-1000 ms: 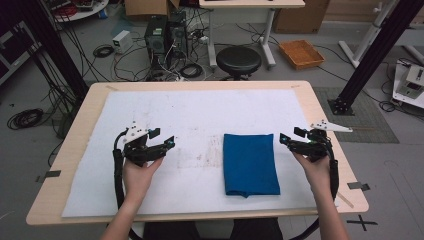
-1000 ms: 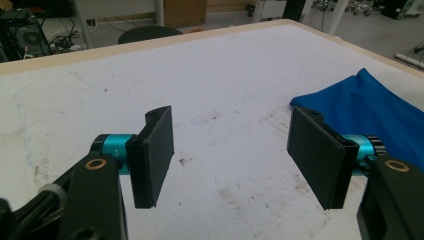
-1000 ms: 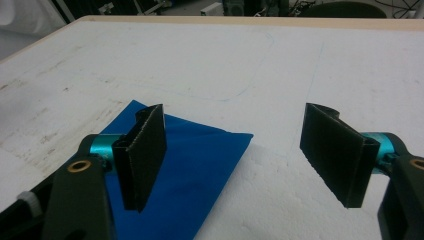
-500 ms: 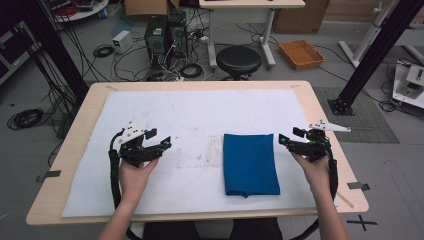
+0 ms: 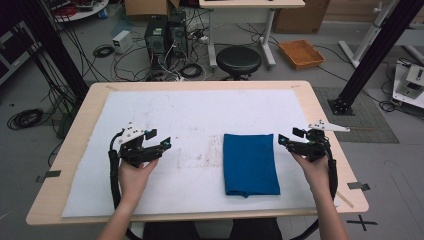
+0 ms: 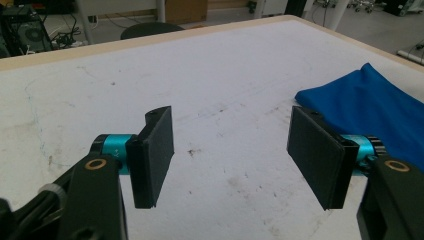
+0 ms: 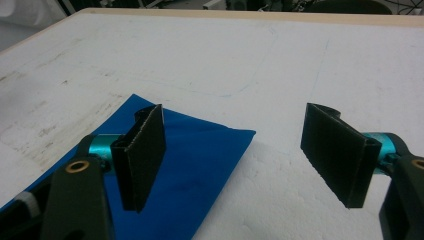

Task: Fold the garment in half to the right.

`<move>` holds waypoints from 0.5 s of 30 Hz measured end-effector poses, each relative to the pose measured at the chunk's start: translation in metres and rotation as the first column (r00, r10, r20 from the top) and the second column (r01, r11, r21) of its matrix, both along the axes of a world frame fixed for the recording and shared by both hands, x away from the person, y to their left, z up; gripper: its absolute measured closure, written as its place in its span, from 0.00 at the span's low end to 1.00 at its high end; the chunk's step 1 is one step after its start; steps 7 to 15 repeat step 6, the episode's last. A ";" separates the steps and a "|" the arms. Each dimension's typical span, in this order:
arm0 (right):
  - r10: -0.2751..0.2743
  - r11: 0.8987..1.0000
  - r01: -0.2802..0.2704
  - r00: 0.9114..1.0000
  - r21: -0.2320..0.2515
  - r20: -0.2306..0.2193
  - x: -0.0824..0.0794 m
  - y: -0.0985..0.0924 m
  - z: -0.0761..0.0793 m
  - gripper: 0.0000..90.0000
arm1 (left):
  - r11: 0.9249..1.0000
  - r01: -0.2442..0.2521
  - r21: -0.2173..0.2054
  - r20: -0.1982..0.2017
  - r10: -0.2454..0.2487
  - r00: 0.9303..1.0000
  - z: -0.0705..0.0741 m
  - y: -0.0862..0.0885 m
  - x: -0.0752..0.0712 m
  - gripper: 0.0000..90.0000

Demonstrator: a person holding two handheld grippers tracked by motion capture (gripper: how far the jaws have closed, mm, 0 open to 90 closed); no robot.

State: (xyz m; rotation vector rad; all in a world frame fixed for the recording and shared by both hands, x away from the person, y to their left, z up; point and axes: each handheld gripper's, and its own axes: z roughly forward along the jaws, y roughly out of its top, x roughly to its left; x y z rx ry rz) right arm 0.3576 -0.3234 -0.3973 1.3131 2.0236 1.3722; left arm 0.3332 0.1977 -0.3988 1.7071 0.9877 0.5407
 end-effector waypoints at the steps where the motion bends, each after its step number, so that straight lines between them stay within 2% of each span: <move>1: 0.000 1.000 0.000 1.000 -0.001 0.001 0.000 0.000 0.000 0.29 | 1.000 0.000 0.003 0.001 0.000 1.000 0.000 0.000 0.000 0.39; 15: 0.002 1.000 -0.002 1.000 -0.002 0.003 0.000 -0.001 0.000 0.29 | 1.000 0.000 0.002 -0.002 0.000 1.000 0.000 0.000 0.000 0.39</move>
